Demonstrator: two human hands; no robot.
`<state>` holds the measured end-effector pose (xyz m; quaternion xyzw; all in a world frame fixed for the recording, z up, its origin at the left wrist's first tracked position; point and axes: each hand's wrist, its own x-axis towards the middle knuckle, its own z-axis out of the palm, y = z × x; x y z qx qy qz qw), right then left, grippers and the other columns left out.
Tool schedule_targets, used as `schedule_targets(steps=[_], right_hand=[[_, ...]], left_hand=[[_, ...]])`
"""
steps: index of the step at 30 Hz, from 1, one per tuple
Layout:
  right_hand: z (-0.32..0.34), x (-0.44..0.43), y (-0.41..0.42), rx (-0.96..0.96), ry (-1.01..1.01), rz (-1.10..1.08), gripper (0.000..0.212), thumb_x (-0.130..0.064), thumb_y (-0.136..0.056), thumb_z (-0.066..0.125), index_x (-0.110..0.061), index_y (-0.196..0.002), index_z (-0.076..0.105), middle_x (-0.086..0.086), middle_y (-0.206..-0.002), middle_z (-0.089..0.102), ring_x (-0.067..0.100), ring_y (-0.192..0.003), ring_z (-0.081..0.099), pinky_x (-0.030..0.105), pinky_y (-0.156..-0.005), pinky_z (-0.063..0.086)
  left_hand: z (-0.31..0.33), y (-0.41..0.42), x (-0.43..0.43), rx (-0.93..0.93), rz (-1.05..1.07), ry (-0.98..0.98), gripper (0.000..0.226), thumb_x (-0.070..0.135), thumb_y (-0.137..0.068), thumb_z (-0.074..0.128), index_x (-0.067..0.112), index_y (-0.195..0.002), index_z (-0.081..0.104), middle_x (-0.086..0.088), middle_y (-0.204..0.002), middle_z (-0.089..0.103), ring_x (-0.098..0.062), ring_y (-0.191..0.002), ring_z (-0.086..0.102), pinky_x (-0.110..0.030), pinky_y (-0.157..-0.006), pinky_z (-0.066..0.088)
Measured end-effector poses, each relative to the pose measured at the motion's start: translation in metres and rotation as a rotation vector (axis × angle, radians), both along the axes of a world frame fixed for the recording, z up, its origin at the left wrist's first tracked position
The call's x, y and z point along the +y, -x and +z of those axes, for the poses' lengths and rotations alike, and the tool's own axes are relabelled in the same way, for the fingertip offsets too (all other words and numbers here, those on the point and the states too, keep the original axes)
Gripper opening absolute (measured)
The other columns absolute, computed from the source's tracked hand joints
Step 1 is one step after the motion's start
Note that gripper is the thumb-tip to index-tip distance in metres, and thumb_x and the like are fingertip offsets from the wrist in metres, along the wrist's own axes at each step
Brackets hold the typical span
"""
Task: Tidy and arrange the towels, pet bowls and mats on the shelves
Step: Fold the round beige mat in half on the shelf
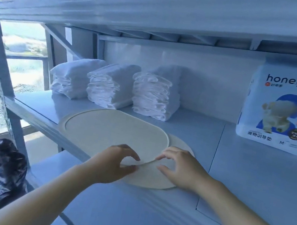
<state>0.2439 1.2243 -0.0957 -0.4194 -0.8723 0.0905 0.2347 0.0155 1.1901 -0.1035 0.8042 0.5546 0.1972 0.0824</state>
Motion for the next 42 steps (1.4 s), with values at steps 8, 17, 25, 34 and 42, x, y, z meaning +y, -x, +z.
schedule_targets(steps=[8,17,25,34,42], right_hand=[[-0.003,-0.002,0.008,-0.046,0.072,0.048,0.028,-0.040,-0.082,0.066,-0.022,-0.103,0.067,-0.007,-0.115,0.060,0.007,-0.109,0.053,0.016,-0.094,0.035],[-0.008,-0.004,0.005,-0.050,0.132,0.048,0.024,-0.043,-0.083,0.064,-0.028,-0.101,0.066,-0.013,-0.112,0.059,0.004,-0.107,0.052,0.024,-0.097,0.040],[-0.004,-0.009,0.004,-0.012,0.177,0.048,0.026,-0.054,-0.084,0.055,-0.032,-0.091,0.066,-0.012,-0.102,0.063,0.003,-0.097,0.055,0.024,-0.088,0.044],[0.003,-0.016,-0.003,0.008,0.067,-0.013,0.012,-0.038,-0.080,0.068,-0.025,-0.082,0.069,-0.012,-0.080,0.065,0.000,-0.079,0.056,0.017,-0.072,0.042],[0.012,-0.013,-0.010,0.101,0.048,0.013,0.008,-0.022,-0.082,0.064,-0.023,-0.078,0.070,-0.012,-0.070,0.066,0.000,-0.068,0.057,0.010,-0.060,0.040]], left_hand=[[-0.011,0.018,-0.004,-0.062,-0.122,0.043,0.055,0.068,-0.070,0.049,0.031,-0.107,0.064,0.014,-0.114,0.054,0.001,-0.105,0.051,-0.014,-0.097,0.035],[-0.011,0.028,-0.004,-0.095,-0.187,0.045,0.060,0.072,-0.060,0.062,0.037,-0.107,0.064,0.024,-0.118,0.050,0.014,-0.107,0.044,0.003,-0.088,0.026],[-0.009,0.024,0.000,-0.194,-0.160,-0.001,0.050,0.070,-0.078,0.045,0.030,-0.094,0.070,0.021,-0.101,0.065,0.006,-0.094,0.057,-0.013,-0.085,0.043],[-0.011,0.014,0.005,-0.157,-0.048,-0.102,0.023,0.033,-0.097,0.041,0.029,-0.086,0.061,0.010,-0.080,0.063,-0.006,-0.077,0.055,-0.028,-0.076,0.046],[-0.012,0.024,-0.009,-0.324,-0.185,0.056,0.047,0.035,-0.065,0.041,0.040,-0.107,0.061,0.027,-0.114,0.058,0.006,-0.110,0.053,-0.011,-0.094,0.039]])
